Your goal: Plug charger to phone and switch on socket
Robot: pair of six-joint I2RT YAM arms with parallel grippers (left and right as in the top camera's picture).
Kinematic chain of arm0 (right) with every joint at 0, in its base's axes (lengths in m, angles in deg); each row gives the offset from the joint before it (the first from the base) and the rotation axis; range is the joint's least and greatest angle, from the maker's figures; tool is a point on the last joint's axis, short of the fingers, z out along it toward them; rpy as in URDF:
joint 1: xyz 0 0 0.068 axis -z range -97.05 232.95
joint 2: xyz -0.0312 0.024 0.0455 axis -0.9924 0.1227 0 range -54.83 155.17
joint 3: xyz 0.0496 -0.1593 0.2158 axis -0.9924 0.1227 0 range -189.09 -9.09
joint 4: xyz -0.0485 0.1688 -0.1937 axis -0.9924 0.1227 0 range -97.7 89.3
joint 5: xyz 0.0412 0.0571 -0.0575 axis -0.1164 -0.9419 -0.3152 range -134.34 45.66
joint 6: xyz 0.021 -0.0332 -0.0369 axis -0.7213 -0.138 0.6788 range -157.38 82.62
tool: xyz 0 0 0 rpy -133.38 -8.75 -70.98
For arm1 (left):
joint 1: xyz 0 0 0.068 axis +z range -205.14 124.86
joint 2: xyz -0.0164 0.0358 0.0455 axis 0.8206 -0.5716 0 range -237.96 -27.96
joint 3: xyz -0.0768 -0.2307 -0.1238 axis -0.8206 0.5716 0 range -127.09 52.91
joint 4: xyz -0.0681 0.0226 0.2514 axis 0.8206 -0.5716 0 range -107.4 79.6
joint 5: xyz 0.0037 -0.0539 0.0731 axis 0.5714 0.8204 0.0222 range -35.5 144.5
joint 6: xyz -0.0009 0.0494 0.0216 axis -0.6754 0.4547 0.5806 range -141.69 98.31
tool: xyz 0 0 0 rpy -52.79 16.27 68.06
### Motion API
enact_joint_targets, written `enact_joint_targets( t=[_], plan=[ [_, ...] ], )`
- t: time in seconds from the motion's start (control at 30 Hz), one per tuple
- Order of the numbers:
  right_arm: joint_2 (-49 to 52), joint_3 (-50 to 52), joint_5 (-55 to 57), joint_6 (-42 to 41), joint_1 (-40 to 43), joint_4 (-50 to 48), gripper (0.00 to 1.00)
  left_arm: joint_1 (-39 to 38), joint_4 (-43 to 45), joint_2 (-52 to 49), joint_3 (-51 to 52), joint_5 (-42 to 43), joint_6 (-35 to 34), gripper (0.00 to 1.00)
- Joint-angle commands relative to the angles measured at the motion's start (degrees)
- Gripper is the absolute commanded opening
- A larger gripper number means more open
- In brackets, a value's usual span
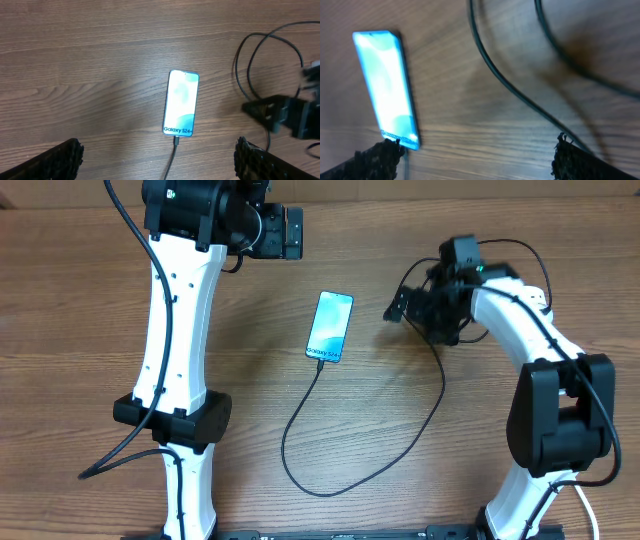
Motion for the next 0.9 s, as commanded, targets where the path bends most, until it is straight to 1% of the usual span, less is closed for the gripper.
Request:
enact_joint_targets(
  t=[0.0,0.17,0.3,0.43,0.57,0.67,0.73,0.87],
  plan=[
    [-0.2,-10.9,4.5,1.7,1.3,3.4,1.00,0.1,-0.1,-0.2,-0.1,-0.8,1.1,1.00],
    [-0.2,-28.4,14.8,2.3,3.8,13.6,1.00,0.1,-0.1,-0.2,-0.1,-0.8,1.1,1.00],
    [-0.2,-39.9,22.6,3.2,7.8,17.1,1.00,0.1,-0.1,-0.2,-0.1,-0.8,1.1,1.00],
    [-0.2,-47.2,24.6,3.2,14.6,18.3,1.00,0.1,-0.1,-0.2,-0.1,-0.8,1.1,1.00],
    [-0.2,-48.2,24.5,3.1,23.1,17.5,1.00,0.1,-0.1,-0.2,-0.1,-0.8,1.1,1.00],
    [0.6,-47.7,22.0,3.0,30.0,17.8,1.00,0.1,-0.1,-0.2,-0.1,-0.8,1.1,1.00],
    [1.6,-47.7,17.1,4.1,34.4,18.8,1.00,0.1,-0.1,-0.2,-0.1,-0.8,1.1,1.00],
    [3.8,-46.6,3.2,13.5,41.6,20.1,1.00,0.1,-0.1,-0.2,-0.1,-0.8,1.1,1.00]
  ],
)
